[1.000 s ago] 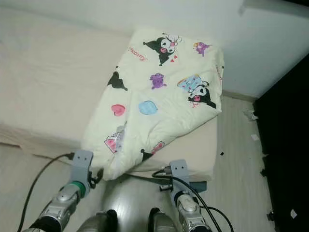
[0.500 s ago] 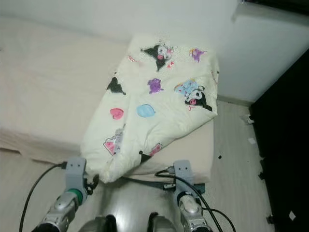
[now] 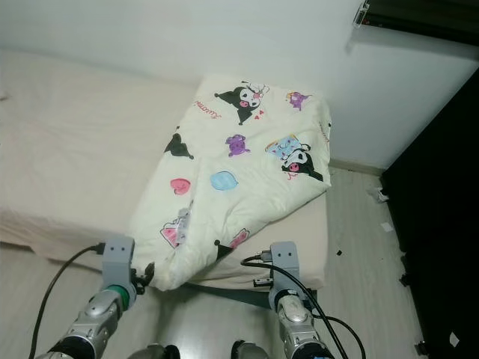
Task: Clean up the room
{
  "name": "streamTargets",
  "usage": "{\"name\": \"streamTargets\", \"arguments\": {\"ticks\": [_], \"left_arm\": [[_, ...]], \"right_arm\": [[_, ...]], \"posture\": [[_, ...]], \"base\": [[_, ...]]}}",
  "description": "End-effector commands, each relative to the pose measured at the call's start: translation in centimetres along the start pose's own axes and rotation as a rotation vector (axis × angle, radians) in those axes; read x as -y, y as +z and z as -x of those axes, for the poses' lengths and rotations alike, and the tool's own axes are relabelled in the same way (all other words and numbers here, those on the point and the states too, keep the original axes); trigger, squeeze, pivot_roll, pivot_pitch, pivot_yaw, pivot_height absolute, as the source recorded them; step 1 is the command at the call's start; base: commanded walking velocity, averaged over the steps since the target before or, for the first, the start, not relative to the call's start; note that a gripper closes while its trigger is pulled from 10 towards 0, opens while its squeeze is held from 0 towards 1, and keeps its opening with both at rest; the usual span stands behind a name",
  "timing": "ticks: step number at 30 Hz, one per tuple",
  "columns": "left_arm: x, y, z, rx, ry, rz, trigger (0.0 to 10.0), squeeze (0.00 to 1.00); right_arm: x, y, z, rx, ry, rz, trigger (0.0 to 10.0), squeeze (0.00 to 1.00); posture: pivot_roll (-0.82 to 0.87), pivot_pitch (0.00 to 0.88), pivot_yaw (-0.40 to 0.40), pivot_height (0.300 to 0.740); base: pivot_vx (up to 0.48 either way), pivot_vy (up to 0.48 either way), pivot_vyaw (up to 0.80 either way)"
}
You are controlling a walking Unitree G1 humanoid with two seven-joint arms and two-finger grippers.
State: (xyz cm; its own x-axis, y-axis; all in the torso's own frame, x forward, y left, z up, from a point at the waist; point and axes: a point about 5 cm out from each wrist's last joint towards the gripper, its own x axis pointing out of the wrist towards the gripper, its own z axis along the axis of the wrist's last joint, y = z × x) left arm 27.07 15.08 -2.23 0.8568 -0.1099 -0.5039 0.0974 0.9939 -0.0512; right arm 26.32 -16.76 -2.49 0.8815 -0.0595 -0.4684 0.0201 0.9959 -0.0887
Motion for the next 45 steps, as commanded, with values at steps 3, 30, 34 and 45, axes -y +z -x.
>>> {"name": "streamTargets", "arguments": {"ticks": [3, 30, 34, 45], "left_arm": [[0.2, -1.5, 0.4, -0.058, -0.019, -0.033, 10.0, 0.0], [0.5, -2.5, 0.8, -0.076, -0.05, -0.078, 10.0, 0.0], [0.3, -2.2, 0.8, -0.06, -0.038, -0.048, 10.0, 0.0], [-0.2, -1.8, 0.8, -0.037, -0.032, -0.065, 10.0, 0.0]], "right_arm": [[0.2, -1.1, 0.4, -0.033, -0.014, -0.005, 10.0, 0.0], [-0.2, -1.8, 0.8, -0.051, -0.003, -0.017, 10.0, 0.0], [-0.3, -1.7, 0.7, -0.048, -0.002, -0.016, 10.0, 0.0], [-0.2, -1.6, 0.7, -0.042, -0.002, -0.02, 10.0, 0.0]], "posture": [[-0.01, 0.029, 0.004, 0.74], [0.0, 0.019, 0.017, 0.74], [0.0, 0.029, 0.013, 0.74], [0.0, 0.045, 0.007, 0.74]], "base": [[0.0, 0.0, 0.0], [0.0, 0.0, 0.0], [0.0, 0.0, 0.0], [0.0, 0.0, 0.0]]}}
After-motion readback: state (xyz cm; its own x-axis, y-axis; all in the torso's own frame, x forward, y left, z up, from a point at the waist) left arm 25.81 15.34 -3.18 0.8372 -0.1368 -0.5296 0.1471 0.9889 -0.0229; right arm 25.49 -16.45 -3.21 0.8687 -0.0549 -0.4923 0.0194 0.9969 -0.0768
